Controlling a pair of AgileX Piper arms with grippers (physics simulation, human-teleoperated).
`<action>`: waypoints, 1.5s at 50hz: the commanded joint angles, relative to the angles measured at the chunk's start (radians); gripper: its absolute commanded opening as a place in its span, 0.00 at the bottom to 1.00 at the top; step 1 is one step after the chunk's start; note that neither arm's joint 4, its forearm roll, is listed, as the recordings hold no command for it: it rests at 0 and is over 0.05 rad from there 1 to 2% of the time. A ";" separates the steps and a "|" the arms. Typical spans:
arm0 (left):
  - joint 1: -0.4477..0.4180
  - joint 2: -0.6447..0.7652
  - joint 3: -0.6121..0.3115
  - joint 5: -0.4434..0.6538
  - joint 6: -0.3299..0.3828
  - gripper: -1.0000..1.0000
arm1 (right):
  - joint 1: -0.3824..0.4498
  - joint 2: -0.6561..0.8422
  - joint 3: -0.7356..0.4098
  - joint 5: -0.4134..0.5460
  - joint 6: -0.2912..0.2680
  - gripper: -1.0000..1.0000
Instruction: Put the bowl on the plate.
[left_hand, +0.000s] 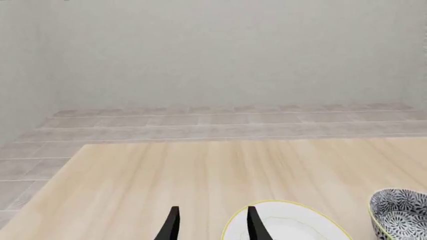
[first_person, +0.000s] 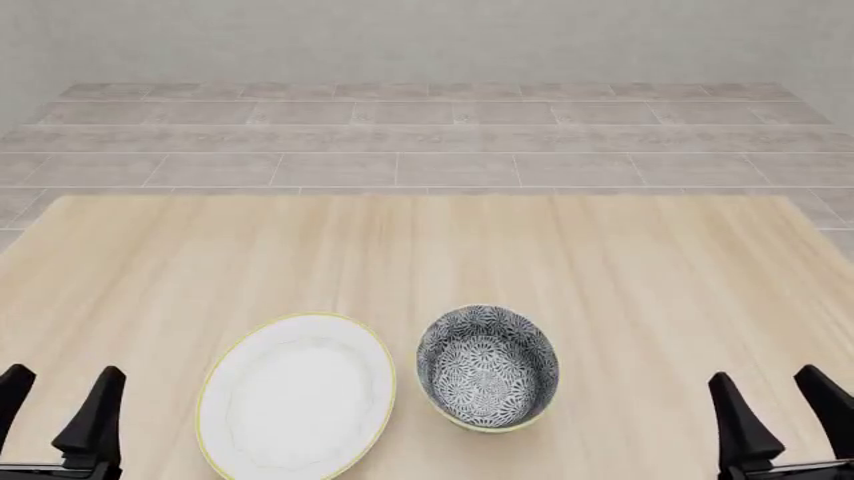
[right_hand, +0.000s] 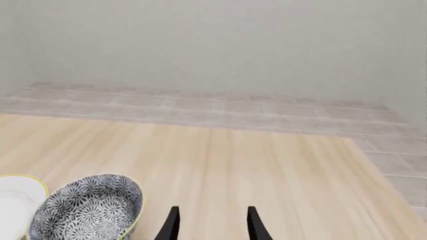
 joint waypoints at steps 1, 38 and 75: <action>-0.004 0.000 0.000 -0.001 0.005 1.00 | -0.008 0.045 0.000 -0.032 -0.003 1.00; -0.012 0.000 -0.001 -0.004 0.016 1.00 | -0.022 0.144 0.000 -0.110 -0.015 1.00; -0.011 0.000 -0.005 -0.006 0.019 1.00 | 0.032 0.621 -0.570 0.041 -0.022 1.00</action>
